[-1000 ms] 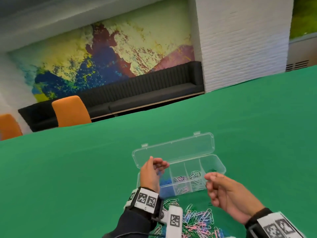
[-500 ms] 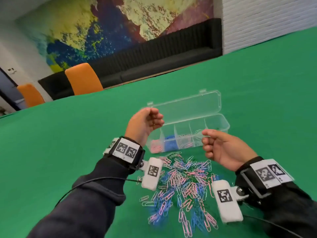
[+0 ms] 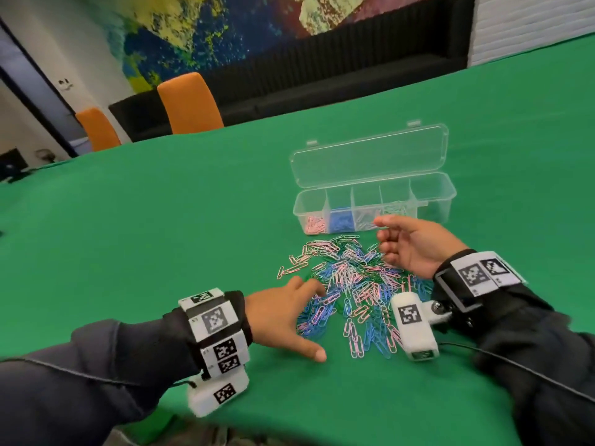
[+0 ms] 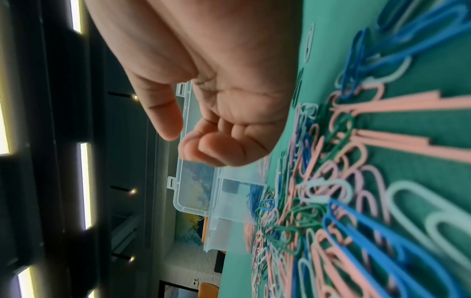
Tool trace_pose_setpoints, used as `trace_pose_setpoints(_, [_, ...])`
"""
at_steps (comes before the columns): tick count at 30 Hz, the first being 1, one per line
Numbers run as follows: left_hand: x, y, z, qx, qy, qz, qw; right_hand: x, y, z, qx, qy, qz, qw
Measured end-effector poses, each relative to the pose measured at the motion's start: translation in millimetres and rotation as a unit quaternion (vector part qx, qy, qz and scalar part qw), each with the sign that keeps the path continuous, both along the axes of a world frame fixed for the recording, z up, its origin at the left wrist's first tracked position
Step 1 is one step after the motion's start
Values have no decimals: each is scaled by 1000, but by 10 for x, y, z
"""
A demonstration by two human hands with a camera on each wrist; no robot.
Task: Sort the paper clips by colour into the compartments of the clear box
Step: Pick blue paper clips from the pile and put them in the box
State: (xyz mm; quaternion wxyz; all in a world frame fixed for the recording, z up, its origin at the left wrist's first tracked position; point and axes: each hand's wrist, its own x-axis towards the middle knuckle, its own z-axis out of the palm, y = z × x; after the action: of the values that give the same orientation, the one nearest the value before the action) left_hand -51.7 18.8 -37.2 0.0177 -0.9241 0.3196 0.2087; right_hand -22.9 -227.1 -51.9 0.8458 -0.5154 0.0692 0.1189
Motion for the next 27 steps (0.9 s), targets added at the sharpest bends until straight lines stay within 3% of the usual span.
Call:
trace_pose_setpoints(11, [214, -489, -183, -27, -53, 35, 998, 41, -76, -30, 1, 8, -28, 1000])
trace_pose_setpoints(15, [382, -659, -125, -56, -37, 33, 997, 51, -121, -9, 0, 7, -44, 999])
trace_pose_setpoints(17, [507, -711, -103, -96, 1, 70, 993, 49, -150, 8, 1, 7, -52, 999])
trace_pose_setpoints(21, [687, -733, -49, -250, 121, 186, 942, 61, -209, 17, 1, 2, -65, 998])
trace_pose_setpoints(27, [795, -714, 79, -348, 169, 215, 897, 71, -190, 0, -10, 1, -48, 999])
